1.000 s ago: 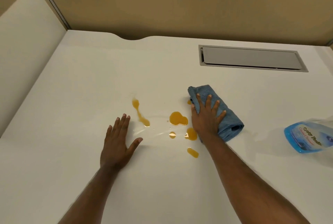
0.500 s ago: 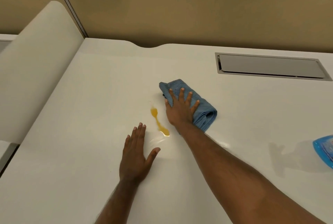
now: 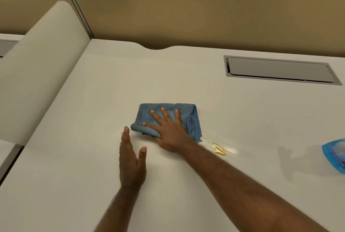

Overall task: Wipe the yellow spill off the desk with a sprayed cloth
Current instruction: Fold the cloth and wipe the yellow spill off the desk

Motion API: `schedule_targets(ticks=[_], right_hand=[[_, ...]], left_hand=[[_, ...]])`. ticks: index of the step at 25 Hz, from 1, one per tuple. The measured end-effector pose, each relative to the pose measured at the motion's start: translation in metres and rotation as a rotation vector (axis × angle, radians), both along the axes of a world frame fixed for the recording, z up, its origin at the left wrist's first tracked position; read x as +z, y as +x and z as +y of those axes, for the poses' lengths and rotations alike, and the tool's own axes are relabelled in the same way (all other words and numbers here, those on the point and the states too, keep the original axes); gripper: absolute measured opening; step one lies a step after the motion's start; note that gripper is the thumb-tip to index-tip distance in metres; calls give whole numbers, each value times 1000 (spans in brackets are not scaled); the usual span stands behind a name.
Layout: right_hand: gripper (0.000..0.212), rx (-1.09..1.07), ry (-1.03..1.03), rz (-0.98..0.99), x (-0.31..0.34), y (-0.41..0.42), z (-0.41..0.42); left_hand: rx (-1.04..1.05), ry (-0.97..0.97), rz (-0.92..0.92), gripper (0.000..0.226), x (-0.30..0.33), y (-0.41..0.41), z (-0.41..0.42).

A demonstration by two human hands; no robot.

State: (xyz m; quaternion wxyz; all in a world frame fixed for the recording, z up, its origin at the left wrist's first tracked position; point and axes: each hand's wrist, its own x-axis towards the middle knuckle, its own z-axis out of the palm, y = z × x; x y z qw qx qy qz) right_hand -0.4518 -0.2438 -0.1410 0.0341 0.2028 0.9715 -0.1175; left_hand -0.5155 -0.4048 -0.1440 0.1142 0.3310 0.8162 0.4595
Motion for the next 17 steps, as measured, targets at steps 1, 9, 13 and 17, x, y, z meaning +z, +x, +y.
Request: schedule_targets(ticks=[1,9,13,17], right_hand=[[55,44,4,8,-1,11,2],[53,158,3,-51,8,126,42],[62,13,-46,-97,11,189,62],[56,-175,-83,-83,12,259,75]], left_hand=[[-4,12,-4,83,0,0,0],[-168,-69,95,84,4,4,-5],[-232,-98,133,81,4,13,-5],[-324,-112,171,79,4,29,-1]])
